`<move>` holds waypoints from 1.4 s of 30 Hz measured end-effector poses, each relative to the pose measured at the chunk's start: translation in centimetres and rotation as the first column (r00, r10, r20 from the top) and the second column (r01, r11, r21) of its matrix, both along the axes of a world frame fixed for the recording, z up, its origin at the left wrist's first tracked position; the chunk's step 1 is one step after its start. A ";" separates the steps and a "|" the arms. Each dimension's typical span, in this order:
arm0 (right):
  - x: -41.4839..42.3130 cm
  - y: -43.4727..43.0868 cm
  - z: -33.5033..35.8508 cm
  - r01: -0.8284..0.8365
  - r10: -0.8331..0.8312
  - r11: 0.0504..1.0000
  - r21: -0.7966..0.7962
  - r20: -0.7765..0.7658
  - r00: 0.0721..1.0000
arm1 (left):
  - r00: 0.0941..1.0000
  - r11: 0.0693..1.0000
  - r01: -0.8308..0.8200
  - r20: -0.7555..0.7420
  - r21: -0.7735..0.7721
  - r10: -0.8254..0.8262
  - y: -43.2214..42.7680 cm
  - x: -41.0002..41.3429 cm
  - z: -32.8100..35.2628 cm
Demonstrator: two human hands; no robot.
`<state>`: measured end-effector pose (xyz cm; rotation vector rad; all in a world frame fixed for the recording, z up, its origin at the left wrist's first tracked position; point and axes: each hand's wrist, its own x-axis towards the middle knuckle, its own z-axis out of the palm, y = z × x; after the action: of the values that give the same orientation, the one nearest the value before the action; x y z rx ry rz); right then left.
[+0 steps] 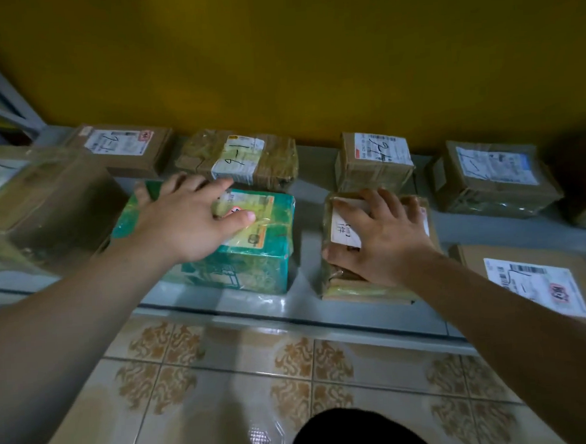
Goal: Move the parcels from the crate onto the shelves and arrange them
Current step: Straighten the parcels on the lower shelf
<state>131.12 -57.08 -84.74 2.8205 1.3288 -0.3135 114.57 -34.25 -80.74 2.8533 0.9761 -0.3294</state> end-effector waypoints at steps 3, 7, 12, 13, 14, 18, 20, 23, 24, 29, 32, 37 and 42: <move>-0.9 -0.5 0.5 0.040 -0.040 0.999 -0.022 -0.029 0.999 | 1.000 1.000 0.004 -0.007 0.016 -0.004 -0.6 0.2 0.1; -1.5 -1.1 0.6 0.080 -0.080 0.997 0.009 -0.052 0.995 | 0.999 0.999 0.032 -0.014 0.027 -0.032 -1.2 -0.1 -0.1; -1.6 -0.4 1.5 0.129 -0.132 0.991 -0.035 -0.090 0.987 | 0.994 0.993 0.112 -0.005 -0.035 -0.113 0.5 -0.1 1.0; -1.7 -0.1 2.1 0.162 -0.164 0.986 -0.026 -0.116 0.980 | 0.992 0.991 0.130 0.003 -0.018 -0.130 1.4 -0.3 1.2; -1.9 0.4 2.8 0.205 -0.203 0.979 0.003 -0.137 0.970 | 0.989 0.989 0.148 0.002 0.015 -0.148 2.2 -0.6 1.2; -3.9 4.4 4.9 0.259 -0.249 0.956 0.138 -0.088 0.964 | 0.991 0.990 0.133 0.007 -0.052 -0.133 3.5 -2.3 0.4; -4.9 6.8 5.2 0.257 -0.240 0.955 0.146 -0.128 0.962 | 0.992 0.988 0.126 0.039 -0.087 -0.123 3.4 -2.4 0.1; -5.1 9.5 5.3 0.266 -0.252 0.961 0.080 -0.154 0.956 | 0.990 0.986 0.129 0.075 -0.103 -0.122 3.5 -2.3 0.1; -4.8 10.2 5.3 0.268 -0.259 0.962 0.044 -0.155 0.953 | 0.989 0.985 0.129 0.082 -0.111 -0.121 3.6 -2.3 0.2; -2.0 13.0 4.7 0.317 -0.283 0.939 0.131 -0.226 0.932 | 0.985 0.982 0.147 0.108 -0.122 -0.134 4.1 -2.3 -0.3; 0.1 14.7 3.4 0.283 -0.248 0.945 0.165 -0.208 0.946 | 0.981 0.980 0.155 0.138 -0.127 -0.138 4.2 -2.5 -0.6; 2.3 17.5 2.6 0.165 -0.141 0.981 0.106 -0.197 0.970 | 0.974 0.979 0.179 0.158 -0.095 -0.162 4.4 -2.3 -0.5; 4.7 21.3 0.2 -0.011 0.005 0.999 -0.038 -0.148 0.989 | 0.955 0.979 0.194 0.239 -0.054 -0.176 4.7 -2.3 -1.1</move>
<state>135.83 -35.80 -84.56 2.8082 1.3426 -0.5516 112.28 -29.54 -81.86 2.8350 0.6410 -0.0427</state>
